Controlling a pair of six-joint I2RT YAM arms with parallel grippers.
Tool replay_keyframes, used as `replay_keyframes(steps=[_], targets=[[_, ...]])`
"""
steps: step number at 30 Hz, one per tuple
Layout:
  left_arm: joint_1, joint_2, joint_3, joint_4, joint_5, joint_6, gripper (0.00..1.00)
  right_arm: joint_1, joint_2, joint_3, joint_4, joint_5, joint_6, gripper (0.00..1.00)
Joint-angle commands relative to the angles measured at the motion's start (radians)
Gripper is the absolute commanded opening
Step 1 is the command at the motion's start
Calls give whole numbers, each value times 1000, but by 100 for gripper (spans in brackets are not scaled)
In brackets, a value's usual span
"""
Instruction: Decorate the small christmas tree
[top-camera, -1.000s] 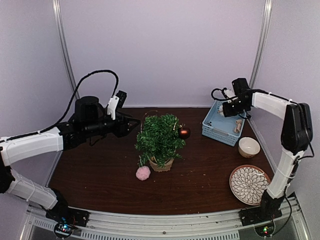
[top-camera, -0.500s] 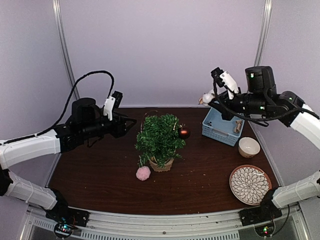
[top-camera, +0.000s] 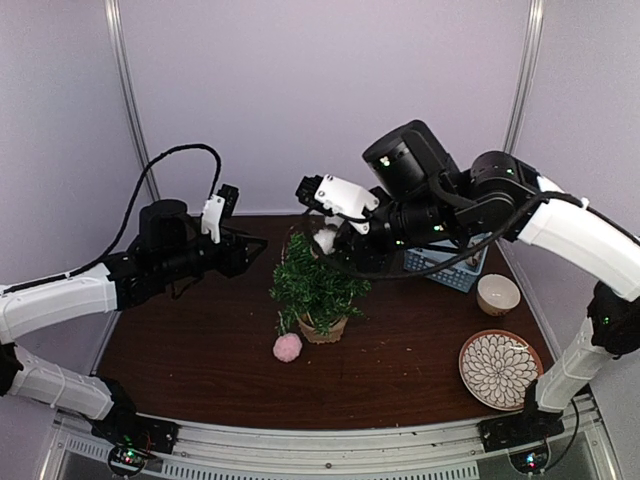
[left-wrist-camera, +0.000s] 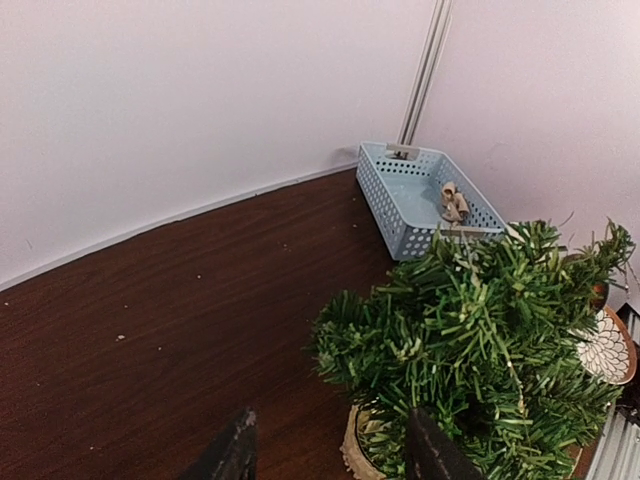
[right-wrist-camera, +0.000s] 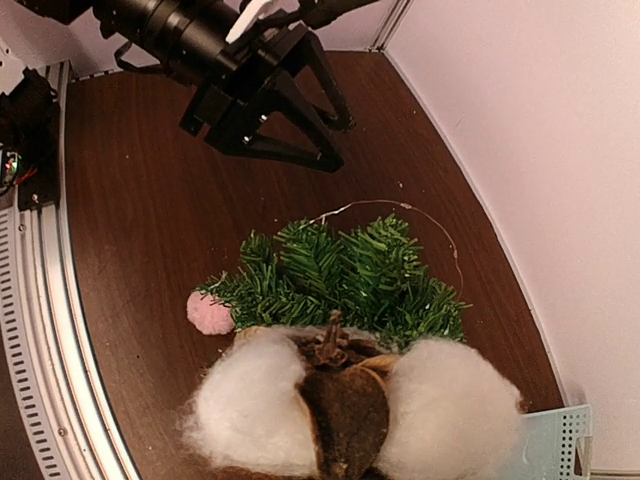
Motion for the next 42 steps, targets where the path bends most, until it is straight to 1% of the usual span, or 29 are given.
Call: replay_keyframes(steps=[1, 8, 11, 16, 22, 25, 32, 36, 40, 42], targets=[[8, -23, -18, 43, -26, -14, 50, 40, 82, 132, -147, 107, -24, 0], [8, -40, -32, 43, -49, -14, 50, 57, 239, 284, -234, 198, -9, 0], [8, -47, -38, 45, -54, -13, 51, 57, 283, 330, -262, 206, -5, 0], [8, -52, -43, 47, -59, -10, 51, 58, 337, 359, -285, 216, -5, 0], [8, -60, -48, 44, -64, -5, 51, 49, 381, 344, -297, 234, 1, 0], [9, -61, -50, 42, -65, -3, 51, 44, 402, 339, -303, 236, 2, 2], [8, -55, -50, 45, -65, -5, 51, 32, 444, 349, -324, 277, 12, 11], [8, -51, -47, 43, -64, -4, 51, 27, 459, 368, -342, 283, 22, 25], [8, -50, -45, 42, -66, -2, 51, 29, 441, 369, -333, 274, 24, 34], [9, -51, -42, 39, -65, -2, 51, 29, 426, 367, -324, 262, 24, 36]])
